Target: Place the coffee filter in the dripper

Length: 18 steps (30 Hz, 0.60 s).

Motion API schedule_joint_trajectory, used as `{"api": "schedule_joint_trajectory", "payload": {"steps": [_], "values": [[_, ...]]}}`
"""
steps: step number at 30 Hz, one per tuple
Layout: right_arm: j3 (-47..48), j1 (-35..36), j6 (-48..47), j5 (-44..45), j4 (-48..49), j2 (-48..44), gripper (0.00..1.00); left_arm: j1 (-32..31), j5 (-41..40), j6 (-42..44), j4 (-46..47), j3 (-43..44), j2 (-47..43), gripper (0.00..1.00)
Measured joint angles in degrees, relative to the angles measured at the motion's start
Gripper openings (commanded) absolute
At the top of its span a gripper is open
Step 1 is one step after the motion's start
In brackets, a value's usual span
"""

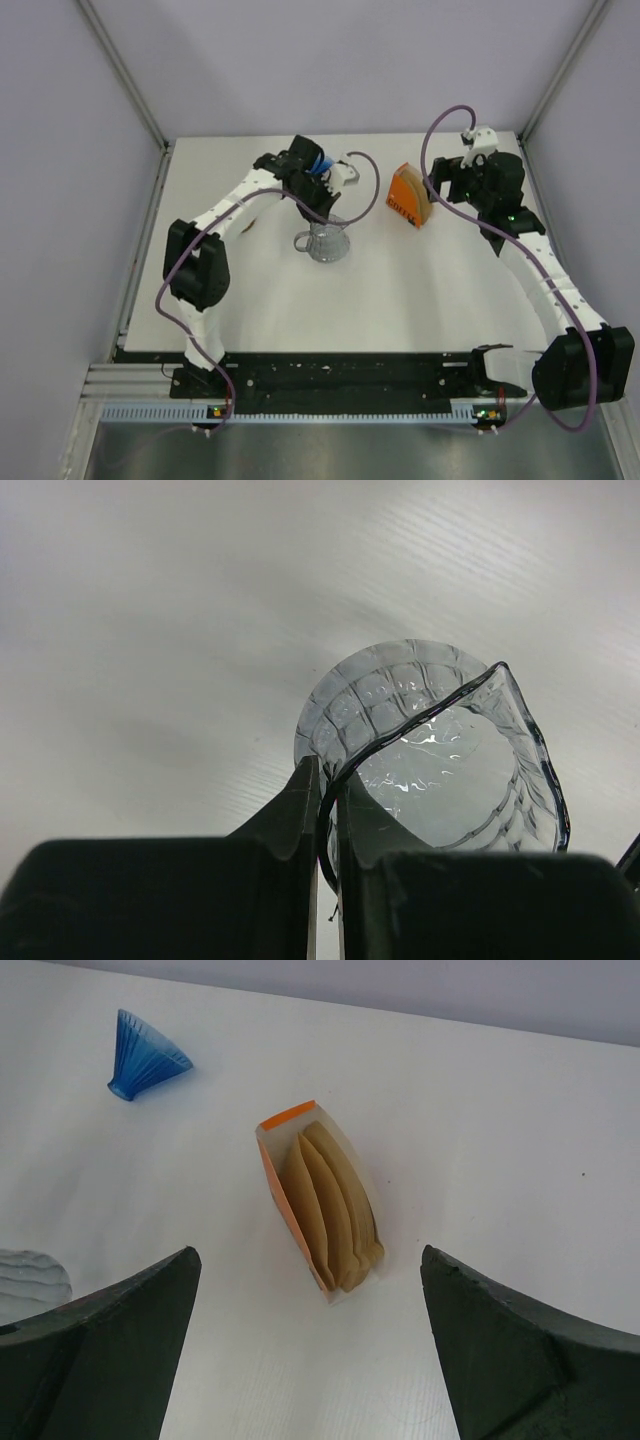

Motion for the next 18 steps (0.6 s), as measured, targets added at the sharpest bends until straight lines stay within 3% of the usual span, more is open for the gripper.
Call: {"api": "schedule_joint_trajectory", "payload": {"steps": [5,16,18], "values": [[0.0,0.0,-0.5,0.5,-0.5,0.0,0.78,-2.2,-0.8,4.3,1.4,-5.0,2.8,0.00],[0.0,0.0,-0.5,0.4,-1.9,4.2,0.69,-3.4,-2.3,9.7,12.6,-13.0,2.2,0.00],[0.0,0.0,-0.4,0.3,-2.7,5.3,0.68,-3.4,-2.3,10.1,14.0,-13.5,2.1,0.08]]}}
